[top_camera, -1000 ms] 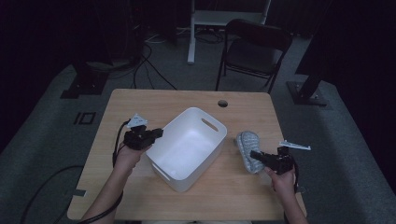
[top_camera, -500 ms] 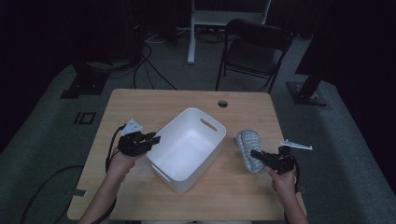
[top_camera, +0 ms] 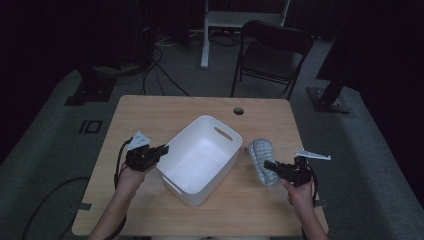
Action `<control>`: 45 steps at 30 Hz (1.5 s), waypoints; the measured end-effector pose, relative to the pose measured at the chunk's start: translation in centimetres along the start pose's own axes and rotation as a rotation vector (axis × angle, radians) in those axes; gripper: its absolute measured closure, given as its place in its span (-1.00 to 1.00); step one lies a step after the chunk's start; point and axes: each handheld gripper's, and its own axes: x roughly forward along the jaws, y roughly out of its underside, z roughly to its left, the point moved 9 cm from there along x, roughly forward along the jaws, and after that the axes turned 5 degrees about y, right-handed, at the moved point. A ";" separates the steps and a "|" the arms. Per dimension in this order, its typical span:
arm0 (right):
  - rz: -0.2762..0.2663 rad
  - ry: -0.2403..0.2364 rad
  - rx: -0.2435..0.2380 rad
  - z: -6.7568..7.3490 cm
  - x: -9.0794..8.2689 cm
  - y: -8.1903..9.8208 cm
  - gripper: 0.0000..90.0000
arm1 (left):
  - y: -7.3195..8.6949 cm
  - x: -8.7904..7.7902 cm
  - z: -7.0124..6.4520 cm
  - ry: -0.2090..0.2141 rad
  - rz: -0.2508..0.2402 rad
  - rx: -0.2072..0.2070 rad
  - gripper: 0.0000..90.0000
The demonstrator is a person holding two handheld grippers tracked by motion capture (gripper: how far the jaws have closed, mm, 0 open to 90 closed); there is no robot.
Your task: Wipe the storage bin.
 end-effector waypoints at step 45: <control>-0.060 0.006 -0.061 4.8 4.9 -3.5 0.63 | -0.5 1.0 0.7 0.088 -0.032 -0.007 0.88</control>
